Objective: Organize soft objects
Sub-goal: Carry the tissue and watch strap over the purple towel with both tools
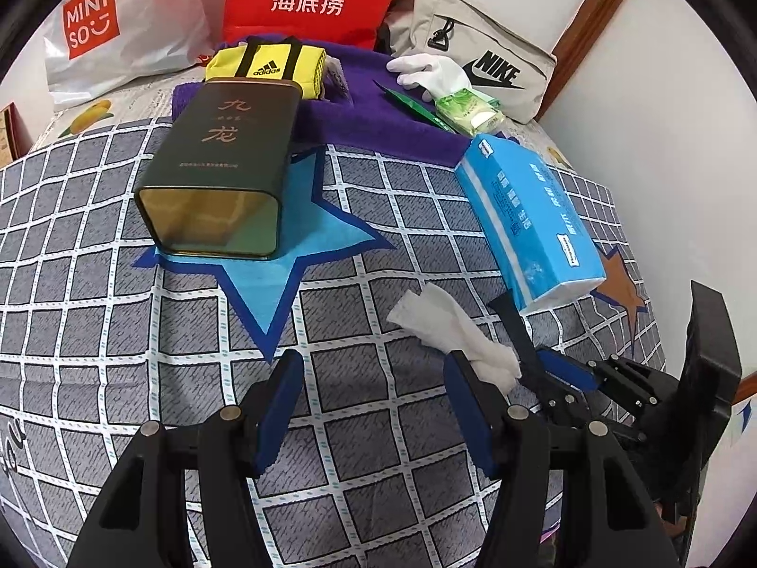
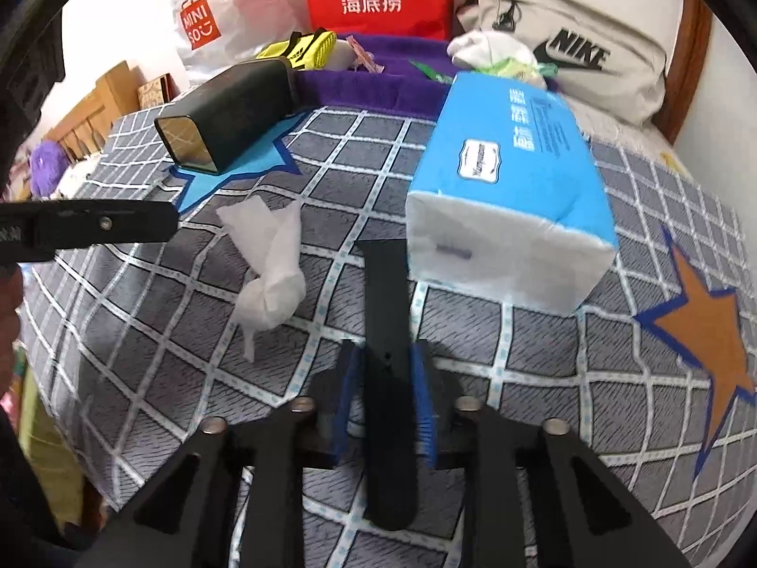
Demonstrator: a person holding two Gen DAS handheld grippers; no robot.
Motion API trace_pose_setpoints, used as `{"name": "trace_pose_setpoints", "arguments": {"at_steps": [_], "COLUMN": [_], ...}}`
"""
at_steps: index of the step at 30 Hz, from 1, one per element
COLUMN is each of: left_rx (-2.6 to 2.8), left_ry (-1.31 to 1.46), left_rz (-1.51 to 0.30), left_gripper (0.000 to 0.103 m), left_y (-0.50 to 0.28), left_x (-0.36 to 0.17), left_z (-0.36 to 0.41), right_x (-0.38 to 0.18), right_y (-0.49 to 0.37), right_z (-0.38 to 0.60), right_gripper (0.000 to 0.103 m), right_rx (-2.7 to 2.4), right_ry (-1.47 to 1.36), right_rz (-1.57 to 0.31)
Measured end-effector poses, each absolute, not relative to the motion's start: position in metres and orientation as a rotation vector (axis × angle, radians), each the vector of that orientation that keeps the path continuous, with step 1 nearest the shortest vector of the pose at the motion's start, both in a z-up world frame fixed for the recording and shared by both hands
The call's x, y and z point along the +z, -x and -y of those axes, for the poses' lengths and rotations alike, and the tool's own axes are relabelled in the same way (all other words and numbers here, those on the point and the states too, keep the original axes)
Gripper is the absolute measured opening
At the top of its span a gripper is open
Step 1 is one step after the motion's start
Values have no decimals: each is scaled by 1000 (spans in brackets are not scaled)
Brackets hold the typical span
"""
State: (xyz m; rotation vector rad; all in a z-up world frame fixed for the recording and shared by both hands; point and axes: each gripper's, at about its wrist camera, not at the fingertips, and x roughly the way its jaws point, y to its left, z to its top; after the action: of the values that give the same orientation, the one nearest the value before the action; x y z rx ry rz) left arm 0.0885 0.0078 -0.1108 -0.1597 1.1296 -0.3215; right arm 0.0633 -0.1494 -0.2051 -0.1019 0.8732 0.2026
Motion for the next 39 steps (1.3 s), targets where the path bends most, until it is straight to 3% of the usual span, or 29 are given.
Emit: {"name": "trace_pose_setpoints", "arguments": {"at_steps": [12, 16, 27, 29, 33, 39], "left_rx": [-429, -470, -452, -428, -421, -435], "left_ry": [155, 108, -47, -85, -91, -81], "left_rz": [-1131, -1129, -1134, -1122, -1091, -1035], "left_gripper": [60, 64, 64, 56, 22, 21], "left_y": [-85, -84, -88, -88, -89, -83], "left_x": [-112, -114, -136, -140, -137, -122], "left_z": [20, 44, 85, 89, 84, 71], "right_x": [-186, -181, -182, -180, -175, -167], "right_y": [-43, -32, -13, -10, -6, -4], "right_z": [170, 175, 186, 192, 199, 196], "right_gripper": [20, 20, 20, 20, 20, 20], "right_rx": [243, 245, 229, 216, 199, 214], "right_ry": [19, 9, 14, 9, 4, 3], "right_rz": [-839, -829, -833, -830, -813, -785]}}
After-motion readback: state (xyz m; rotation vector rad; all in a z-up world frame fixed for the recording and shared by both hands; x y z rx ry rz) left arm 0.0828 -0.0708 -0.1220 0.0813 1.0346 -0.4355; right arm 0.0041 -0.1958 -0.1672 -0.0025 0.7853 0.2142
